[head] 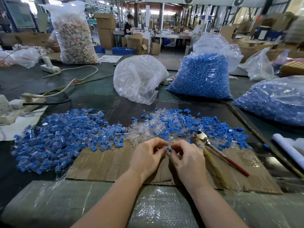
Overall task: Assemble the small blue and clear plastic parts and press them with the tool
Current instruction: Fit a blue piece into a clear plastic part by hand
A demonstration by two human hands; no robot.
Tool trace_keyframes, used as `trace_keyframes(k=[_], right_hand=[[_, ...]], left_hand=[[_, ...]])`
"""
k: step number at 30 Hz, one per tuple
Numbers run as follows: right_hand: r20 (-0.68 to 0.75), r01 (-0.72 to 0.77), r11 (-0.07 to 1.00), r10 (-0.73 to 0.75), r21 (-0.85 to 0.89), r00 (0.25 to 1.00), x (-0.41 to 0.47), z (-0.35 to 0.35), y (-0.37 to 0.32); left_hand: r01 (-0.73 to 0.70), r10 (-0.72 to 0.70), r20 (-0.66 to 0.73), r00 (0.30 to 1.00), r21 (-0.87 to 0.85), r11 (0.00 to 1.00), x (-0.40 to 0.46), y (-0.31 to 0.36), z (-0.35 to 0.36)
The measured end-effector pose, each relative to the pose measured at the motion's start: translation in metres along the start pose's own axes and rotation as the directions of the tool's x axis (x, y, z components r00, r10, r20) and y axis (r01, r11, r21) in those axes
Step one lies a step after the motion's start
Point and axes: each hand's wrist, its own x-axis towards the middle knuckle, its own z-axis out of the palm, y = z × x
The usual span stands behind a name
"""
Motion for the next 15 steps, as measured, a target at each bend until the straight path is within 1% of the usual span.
trace_keyframes(k=[4,7,11,12,15], right_hand=[[-0.006,-0.019,1.000,0.019,0.004,1.000,-0.0012,0.0005,0.0008],[-0.029,-0.006,0.998,0.008,0.060,1.000,-0.0010,0.0000,0.0004],[-0.101,-0.003,0.986,0.020,0.166,0.995,0.0001,-0.0019,0.0004],[-0.098,0.006,0.986,0.011,0.169,0.995,0.0001,-0.0021,0.0004],[-0.043,0.055,0.989,-0.049,0.140,0.998,-0.0009,-0.0023,-0.0002]], left_hand=[[-0.035,0.033,0.048,0.998,0.038,0.999,-0.0019,-0.0007,0.0031],[0.005,-0.004,0.033,0.999,-0.047,0.999,-0.0012,0.0005,0.0022],[0.080,-0.077,0.025,0.997,-0.199,0.977,0.0011,0.0015,-0.0005],[0.089,-0.084,0.029,0.996,-0.210,0.974,0.0014,0.0013,-0.0008],[0.088,-0.082,0.042,0.996,-0.172,0.981,0.0015,0.0007,-0.0018]])
